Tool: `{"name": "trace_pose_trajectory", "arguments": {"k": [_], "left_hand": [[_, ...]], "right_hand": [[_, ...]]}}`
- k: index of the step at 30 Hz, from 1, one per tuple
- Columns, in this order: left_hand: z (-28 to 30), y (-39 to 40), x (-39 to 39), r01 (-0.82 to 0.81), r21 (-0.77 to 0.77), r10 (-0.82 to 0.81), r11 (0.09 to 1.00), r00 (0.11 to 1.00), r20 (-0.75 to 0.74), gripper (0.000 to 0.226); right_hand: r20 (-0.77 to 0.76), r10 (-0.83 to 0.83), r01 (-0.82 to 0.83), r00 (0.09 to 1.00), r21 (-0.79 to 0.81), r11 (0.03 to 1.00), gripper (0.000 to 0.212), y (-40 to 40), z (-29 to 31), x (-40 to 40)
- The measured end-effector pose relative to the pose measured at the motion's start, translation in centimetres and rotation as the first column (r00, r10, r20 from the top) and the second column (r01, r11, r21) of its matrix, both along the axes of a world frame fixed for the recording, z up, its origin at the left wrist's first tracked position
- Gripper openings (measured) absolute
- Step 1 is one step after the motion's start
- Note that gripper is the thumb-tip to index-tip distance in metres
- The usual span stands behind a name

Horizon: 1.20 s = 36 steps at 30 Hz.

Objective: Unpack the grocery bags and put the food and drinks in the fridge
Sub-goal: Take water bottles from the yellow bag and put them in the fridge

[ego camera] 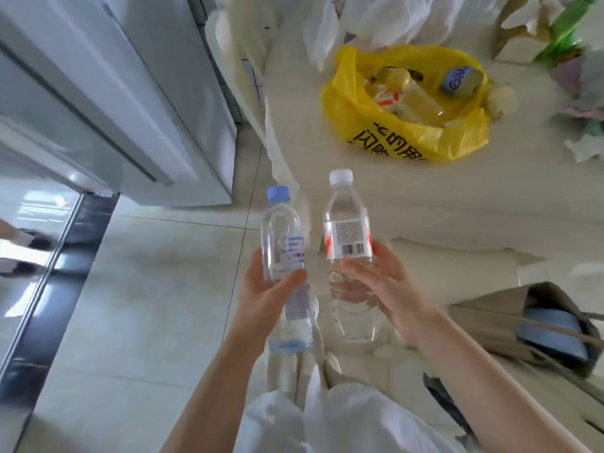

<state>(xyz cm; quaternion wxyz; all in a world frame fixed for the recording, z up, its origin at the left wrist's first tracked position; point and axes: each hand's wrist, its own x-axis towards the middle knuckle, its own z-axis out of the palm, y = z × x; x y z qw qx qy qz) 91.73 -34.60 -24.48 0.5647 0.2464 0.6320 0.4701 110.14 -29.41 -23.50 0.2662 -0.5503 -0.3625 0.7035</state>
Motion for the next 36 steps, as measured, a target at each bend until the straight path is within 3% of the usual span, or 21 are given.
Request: {"name": "trace_pose_trajectory", "arguments": {"k": [11, 16, 27, 36], "left_hand": [[0.1, -16.0, -3.5, -0.385, -0.026, 0.374, 0.923, 0.909, -0.186, 0.043], [-0.8, -21.1, -8.5, -0.481, -0.048, 0.433, 0.876, 0.825, -0.364, 0.064], [-1.1, -29.9, -23.1, -0.56, -0.104, 0.434, 0.822, 0.734, -0.523, 0.072], [-1.4, -28.5, -31.5, -0.588, -0.079, 0.467, 0.805, 0.709, -0.528, 0.084]], "right_hand": [[0.142, 0.4, -0.403, 0.905, -0.006, 0.915, 0.056, -11.0, -0.2, -6.6], [0.206, 0.506, -0.523, 0.838, 0.034, 0.852, 0.06, -14.8, -0.4, -13.1], [0.294, 0.484, -0.529, 0.825, 0.097, 0.843, 0.061, -21.4, -1.7, -30.5], [0.447, 0.485, -0.615, 0.752, 0.208, 0.761, 0.056, -20.8, -1.5, -38.5]]}}
